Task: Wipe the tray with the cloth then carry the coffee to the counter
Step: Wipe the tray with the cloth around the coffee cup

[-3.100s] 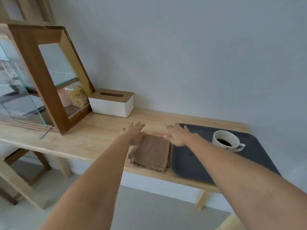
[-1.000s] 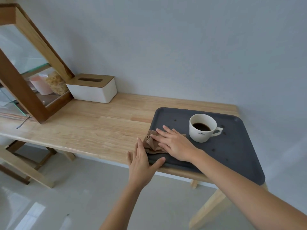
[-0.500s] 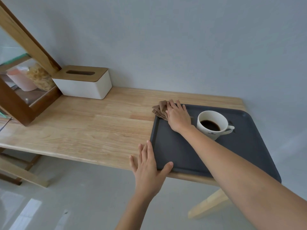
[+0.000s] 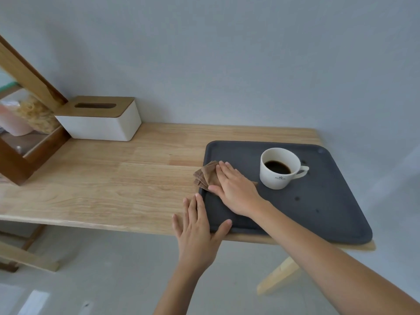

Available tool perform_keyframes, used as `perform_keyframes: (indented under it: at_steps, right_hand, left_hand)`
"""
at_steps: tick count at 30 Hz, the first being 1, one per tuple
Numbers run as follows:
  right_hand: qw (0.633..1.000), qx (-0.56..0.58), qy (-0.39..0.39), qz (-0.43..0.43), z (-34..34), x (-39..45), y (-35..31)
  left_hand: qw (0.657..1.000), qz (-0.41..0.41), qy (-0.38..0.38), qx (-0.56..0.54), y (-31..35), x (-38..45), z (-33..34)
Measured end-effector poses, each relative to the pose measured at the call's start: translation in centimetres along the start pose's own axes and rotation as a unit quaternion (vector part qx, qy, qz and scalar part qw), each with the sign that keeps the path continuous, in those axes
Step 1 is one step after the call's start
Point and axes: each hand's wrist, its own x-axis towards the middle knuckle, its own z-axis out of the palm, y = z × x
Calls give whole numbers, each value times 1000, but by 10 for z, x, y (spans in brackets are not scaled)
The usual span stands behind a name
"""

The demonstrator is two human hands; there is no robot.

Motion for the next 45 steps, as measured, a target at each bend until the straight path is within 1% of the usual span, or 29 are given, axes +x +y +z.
perform_keyframes:
  at_steps: [3,7,8,12,18,21,24,28,37,41,44,45]
  right_hand:
    - [999,-5,5,32,-2,29,8]
    - [993,-9,26,117,-5,73,27]
    - [992,-9,29,119,-5,78,29]
    - [998,-7,22,50,-3,61,24]
    - [999,18,15,-44,1,-16,15]
    - [997,36,3,-73,-3,-55,27]
    - [994,63,-14,-83,-13,-87,53]
    - [994,94,-21,-58,-26,-121,87]
    - [996,81,-24,16,-50,-166,144]
    - [996,77,-27,35,-53,-171,149]
    - [996,57,-48,58,-60,-169,146]
    - [994,73,-36,67,-65,-167,144]
  left_hand:
    - [1000,-1,-9,0,1,0,-2]
    - [1000,0,-21,-10,0,0,-3]
    - [1000,-1,-24,-11,-1,1,-3]
    - [998,15,-54,-6,-4,0,-7]
    - [998,24,-50,24,-6,-2,-7]
    - [998,23,-51,32,-6,-1,-8]
    - [997,22,-53,45,-6,0,-9]
    - [997,19,-61,50,-4,0,-11]
    - [996,12,-72,50,-2,-1,-12]
    - [995,9,-79,60,-1,-1,-14]
    - [992,-1,-105,66,0,1,-17]
    - [991,-2,-114,69,2,2,-20]
